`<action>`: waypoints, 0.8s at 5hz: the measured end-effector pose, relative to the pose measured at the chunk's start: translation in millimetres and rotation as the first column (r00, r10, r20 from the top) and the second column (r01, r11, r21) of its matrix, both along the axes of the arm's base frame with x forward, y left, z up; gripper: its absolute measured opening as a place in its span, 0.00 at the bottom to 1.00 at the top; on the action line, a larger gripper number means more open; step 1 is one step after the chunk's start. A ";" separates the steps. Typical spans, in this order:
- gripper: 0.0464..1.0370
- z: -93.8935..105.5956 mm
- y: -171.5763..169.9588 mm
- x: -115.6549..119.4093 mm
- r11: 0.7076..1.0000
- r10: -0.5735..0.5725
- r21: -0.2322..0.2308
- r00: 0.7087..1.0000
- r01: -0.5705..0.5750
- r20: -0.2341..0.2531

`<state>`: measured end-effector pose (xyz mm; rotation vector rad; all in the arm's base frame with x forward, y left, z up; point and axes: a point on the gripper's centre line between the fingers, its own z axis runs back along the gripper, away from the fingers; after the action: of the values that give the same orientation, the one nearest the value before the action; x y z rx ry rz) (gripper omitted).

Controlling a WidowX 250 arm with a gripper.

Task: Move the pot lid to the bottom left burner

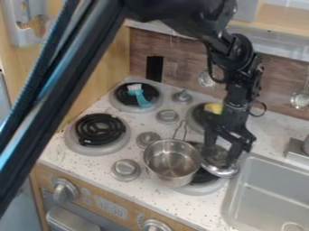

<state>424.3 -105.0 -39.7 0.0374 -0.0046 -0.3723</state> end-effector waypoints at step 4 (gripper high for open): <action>0.19 13.5 -9.8 14.1 1.000 -0.022 -0.007 0.999 0.022 0.036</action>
<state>438.4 -114.8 -26.2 0.0368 -0.0418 -0.3939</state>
